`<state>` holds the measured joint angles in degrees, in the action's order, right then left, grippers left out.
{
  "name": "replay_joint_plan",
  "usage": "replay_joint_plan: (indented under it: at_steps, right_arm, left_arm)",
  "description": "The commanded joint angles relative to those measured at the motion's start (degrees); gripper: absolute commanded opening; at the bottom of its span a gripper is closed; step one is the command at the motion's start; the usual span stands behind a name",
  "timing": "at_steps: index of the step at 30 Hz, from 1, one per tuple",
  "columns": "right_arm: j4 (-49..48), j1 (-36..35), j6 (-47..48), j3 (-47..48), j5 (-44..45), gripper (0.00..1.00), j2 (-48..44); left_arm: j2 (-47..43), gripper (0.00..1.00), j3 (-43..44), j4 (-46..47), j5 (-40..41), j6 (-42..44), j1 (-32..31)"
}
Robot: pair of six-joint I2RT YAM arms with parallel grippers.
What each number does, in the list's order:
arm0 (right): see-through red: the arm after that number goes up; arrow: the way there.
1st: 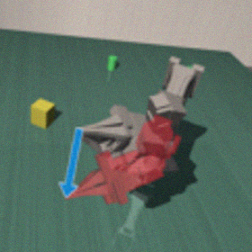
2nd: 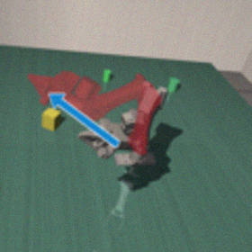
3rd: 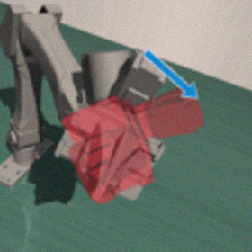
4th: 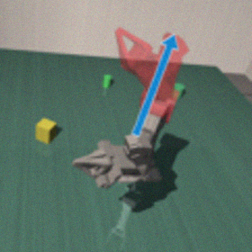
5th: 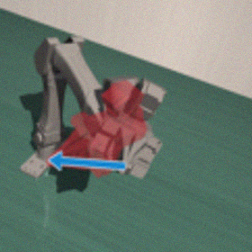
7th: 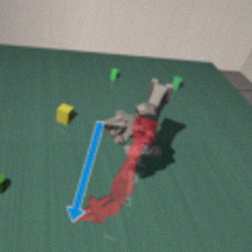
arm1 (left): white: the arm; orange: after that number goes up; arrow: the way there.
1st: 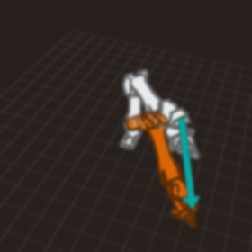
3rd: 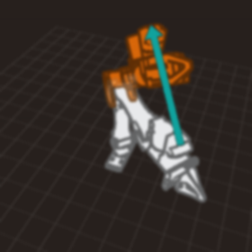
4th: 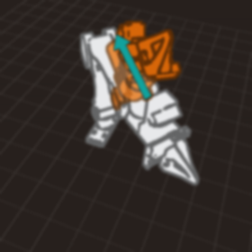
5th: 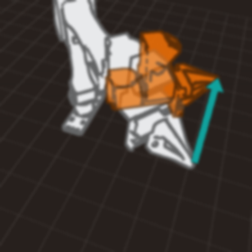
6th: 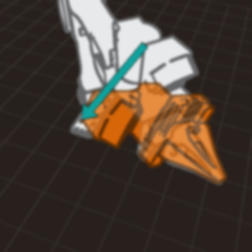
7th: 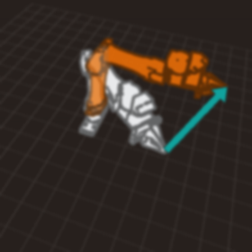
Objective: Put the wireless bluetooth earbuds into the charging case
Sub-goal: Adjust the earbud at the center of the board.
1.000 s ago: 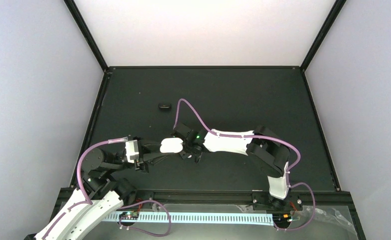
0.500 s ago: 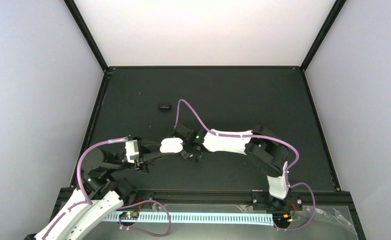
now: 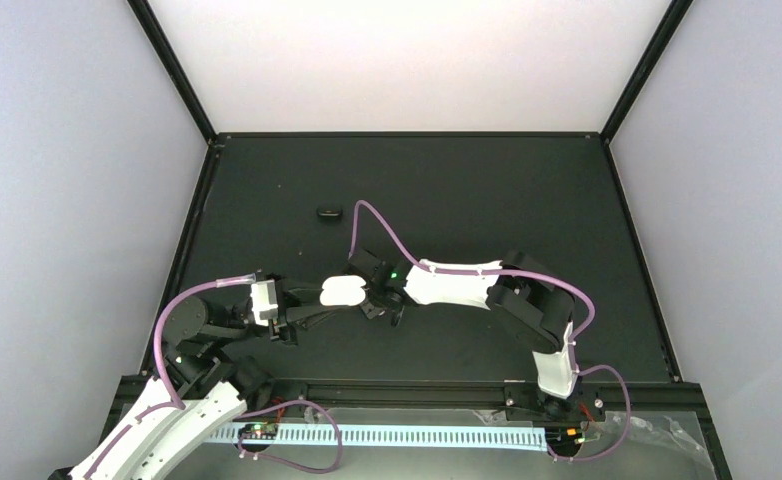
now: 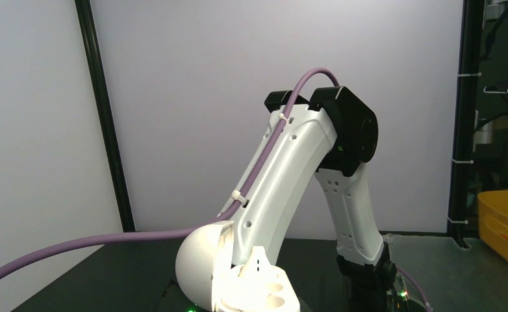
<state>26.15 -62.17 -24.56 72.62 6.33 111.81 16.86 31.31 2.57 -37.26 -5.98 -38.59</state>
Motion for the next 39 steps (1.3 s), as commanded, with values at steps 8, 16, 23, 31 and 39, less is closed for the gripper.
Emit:
replay_joint_plan:
  at_steps: [8,16,23,31,39]
  right_arm:
    - [-0.13,-0.14,-0.90,-0.90,0.70,0.15,-2.55]
    - [-3.87,2.13,-2.76,-5.78,-6.08,0.12,-10.30]
    - [-18.76,8.41,-6.96,-20.92,-27.56,0.11,-17.69]
    - [-33.39,12.15,-13.94,-28.61,-41.61,0.12,-16.30]
    - [-36.27,14.84,-17.17,-29.48,-41.05,0.14,-13.24]
  left_arm:
    - [-0.25,0.01,-0.01,0.68,0.36,-0.17,0.47]
    - [-0.61,0.02,-0.05,0.49,0.59,-0.15,0.51]
    - [-0.35,0.02,-0.02,0.69,0.21,-0.26,0.52]
    - [0.23,0.02,-0.15,1.04,-0.05,-0.53,0.48]
    - [0.62,0.02,-0.20,1.04,0.01,-0.53,0.51]
